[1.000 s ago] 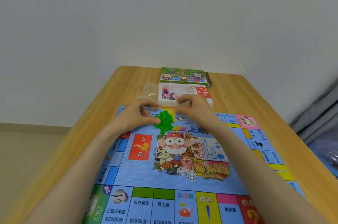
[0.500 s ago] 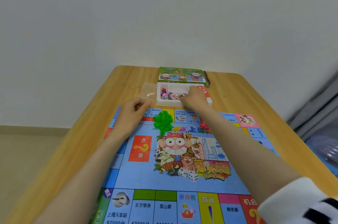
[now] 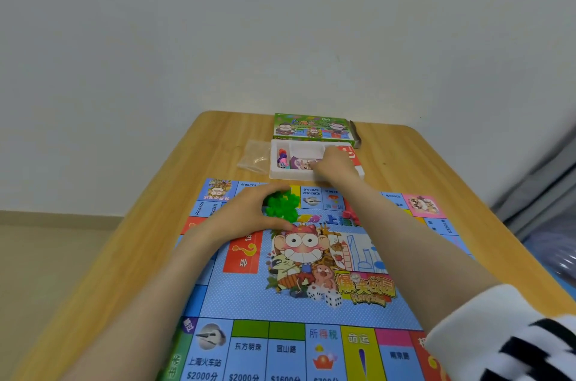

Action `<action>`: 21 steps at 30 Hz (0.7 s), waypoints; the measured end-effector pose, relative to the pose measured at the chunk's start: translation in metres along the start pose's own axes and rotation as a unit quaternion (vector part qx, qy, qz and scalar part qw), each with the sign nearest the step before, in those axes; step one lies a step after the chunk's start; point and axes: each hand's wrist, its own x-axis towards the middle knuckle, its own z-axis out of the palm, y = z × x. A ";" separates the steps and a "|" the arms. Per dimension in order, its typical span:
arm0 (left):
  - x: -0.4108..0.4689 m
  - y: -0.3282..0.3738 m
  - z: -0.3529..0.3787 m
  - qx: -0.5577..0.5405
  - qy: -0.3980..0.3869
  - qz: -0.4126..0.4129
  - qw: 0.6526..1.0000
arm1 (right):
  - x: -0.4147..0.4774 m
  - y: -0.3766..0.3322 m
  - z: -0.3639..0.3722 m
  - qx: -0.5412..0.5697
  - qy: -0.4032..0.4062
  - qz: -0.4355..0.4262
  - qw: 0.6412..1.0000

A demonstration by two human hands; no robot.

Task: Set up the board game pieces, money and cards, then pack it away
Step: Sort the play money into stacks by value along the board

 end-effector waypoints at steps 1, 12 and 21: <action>0.000 0.001 0.001 0.001 0.010 0.004 1.000 | 0.000 0.000 0.000 0.007 0.001 0.001 1.000; -0.002 0.003 0.002 -0.038 0.077 0.030 0.996 | 0.002 0.003 -0.001 0.093 0.072 0.022 0.993; -0.003 0.005 0.000 -0.037 0.123 0.061 0.990 | -0.037 0.000 -0.016 0.258 0.150 -0.055 0.953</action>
